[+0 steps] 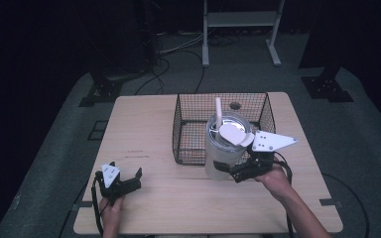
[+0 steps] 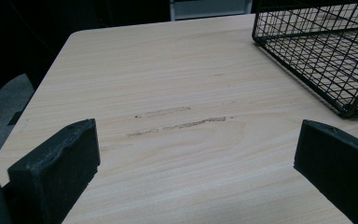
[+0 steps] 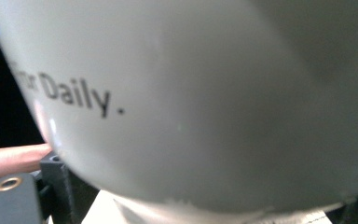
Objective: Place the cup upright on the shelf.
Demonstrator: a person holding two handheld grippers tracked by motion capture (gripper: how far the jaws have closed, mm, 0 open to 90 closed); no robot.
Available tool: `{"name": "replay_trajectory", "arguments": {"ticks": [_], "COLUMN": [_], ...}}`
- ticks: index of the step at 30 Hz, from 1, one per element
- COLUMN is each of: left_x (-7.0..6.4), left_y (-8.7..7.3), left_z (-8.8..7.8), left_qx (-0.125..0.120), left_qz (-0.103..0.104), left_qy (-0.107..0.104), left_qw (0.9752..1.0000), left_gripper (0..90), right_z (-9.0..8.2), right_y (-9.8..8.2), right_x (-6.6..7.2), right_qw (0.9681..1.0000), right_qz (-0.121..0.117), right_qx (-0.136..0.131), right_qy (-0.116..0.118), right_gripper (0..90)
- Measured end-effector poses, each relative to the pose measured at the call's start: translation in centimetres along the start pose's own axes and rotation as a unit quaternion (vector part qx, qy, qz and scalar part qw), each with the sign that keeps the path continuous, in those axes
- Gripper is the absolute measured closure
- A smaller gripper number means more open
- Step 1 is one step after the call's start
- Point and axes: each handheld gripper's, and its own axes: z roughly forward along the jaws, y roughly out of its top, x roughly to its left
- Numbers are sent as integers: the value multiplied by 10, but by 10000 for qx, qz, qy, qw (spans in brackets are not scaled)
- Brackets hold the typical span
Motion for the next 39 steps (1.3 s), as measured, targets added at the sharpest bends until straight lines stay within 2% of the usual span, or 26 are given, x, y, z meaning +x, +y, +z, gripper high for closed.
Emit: {"name": "replay_trajectory", "arguments": {"ticks": [6, 8, 15, 24, 30, 39], "left_x": [0, 1, 1, 1, 2, 2], "left_y": [0, 0, 0, 0, 0, 0], "left_z": [0, 0, 0, 0, 0, 0], "left_qx": [-14, -12, -24, -32, -41, -37], "left_qz": [-6, -25, -23, -38, -50, -49], "left_qy": [-8, -11, -26, -29, -36, -42], "left_qw": [10000, 10000, 10000, 10000, 10000, 10000], "left_gripper": [0, 0, 0, 0, 0, 0], "right_z": [10, 16, 29, 50, 64, 83], "right_y": [11, 16, 27, 38, 39, 31], "right_x": [-14, -23, -38, -58, -72, -95], "right_qw": [9999, 9999, 9997, 9998, 9998, 9996], "right_qz": [3, 58, -57, -71, -52, -27], "right_qx": [71, 71, 142, 103, 138, 221], "right_qy": [-71, -61, -187, -164, -156, -143], "right_gripper": [87, 88, 87, 87, 87, 87]}}
